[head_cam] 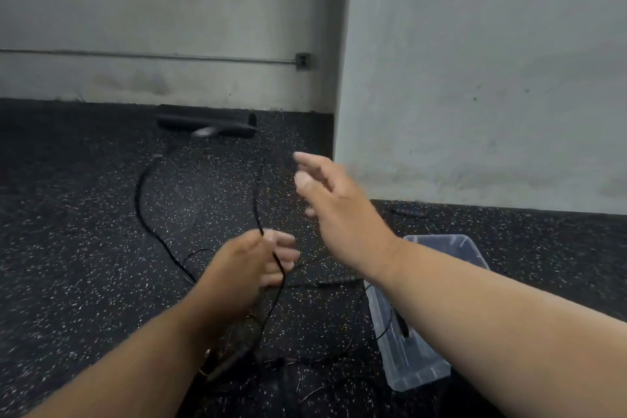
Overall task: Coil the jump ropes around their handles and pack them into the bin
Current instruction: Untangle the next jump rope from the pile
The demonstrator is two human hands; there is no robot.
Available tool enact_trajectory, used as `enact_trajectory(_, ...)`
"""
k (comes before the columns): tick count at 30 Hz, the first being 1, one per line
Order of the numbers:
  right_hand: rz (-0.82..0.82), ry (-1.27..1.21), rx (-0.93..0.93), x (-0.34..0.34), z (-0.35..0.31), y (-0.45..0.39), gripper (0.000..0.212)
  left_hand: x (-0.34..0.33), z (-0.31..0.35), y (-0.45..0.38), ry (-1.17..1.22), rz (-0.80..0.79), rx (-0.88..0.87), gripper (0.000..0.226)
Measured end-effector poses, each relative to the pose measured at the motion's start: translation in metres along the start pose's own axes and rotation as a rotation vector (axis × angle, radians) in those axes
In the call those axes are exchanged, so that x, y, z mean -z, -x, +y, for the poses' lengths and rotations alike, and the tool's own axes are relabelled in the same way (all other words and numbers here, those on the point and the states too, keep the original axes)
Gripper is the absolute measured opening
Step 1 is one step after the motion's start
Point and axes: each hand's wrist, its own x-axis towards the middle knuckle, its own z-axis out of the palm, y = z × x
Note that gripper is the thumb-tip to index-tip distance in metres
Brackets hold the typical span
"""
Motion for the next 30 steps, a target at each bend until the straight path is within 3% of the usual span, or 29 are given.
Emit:
enact_trajectory(2,-0.24,0.087,-0.205,-0.009,0.029,-0.001,0.054,0.014,0.013,0.0,0.175,0.017,-0.051,0.038)
enact_trajectory(4,-0.628,0.34,-0.255,-0.023,0.058,0.005,0.045,0.023,0.022,-0.001,0.386,0.017,-0.065,0.04)
enact_trajectory(6,-0.748,0.37,-0.243,-0.029,0.067,0.019,0.028,0.027,0.026,-0.003,0.541,0.006,-0.059,0.042)
enact_trajectory(7,-0.69,0.26,-0.284,-0.031,0.067,0.025,0.019,0.029,0.028,-0.003,0.61,-0.002,-0.064,0.042)
enact_trajectory(9,-0.532,0.104,-0.267,-0.027,0.059,0.027,0.024,0.034,0.031,-0.004,0.707,0.004,-0.09,0.043)
enact_trajectory(12,-0.29,0.099,-0.129,-0.013,0.033,0.012,0.031,0.04,0.022,-0.015,0.648,-0.058,-0.115,0.05)
enact_trajectory(16,-0.124,-0.022,0.103,0.009,-0.011,0.0,0.033,0.013,-0.012,-0.021,-0.013,-0.254,0.039,0.033)
enact_trajectory(18,-0.101,-0.027,0.192,0.013,-0.025,-0.002,0.031,-0.005,-0.029,-0.015,-0.367,-0.298,0.004,0.025)
enact_trajectory(20,-0.057,-0.061,0.224,0.018,-0.032,-0.007,0.03,-0.013,-0.028,-0.002,-0.599,-0.227,-0.081,0.029)
enact_trajectory(23,0.016,-0.075,0.119,0.025,-0.021,-0.017,0.021,-0.007,-0.008,0.009,-0.289,-0.08,-0.054,0.035)
enact_trajectory(25,-0.068,0.017,-0.049,0.023,0.002,-0.019,0.025,0.003,0.012,0.005,0.025,-0.002,-0.024,0.041)
enact_trajectory(27,-0.322,0.148,-0.195,0.011,0.027,-0.01,0.041,0.013,0.029,0.007,0.281,0.03,-0.041,0.045)
enact_trajectory(30,-0.714,0.348,-0.224,-0.017,0.043,0.019,0.045,0.018,0.049,0.014,0.588,-0.058,-0.077,0.044)
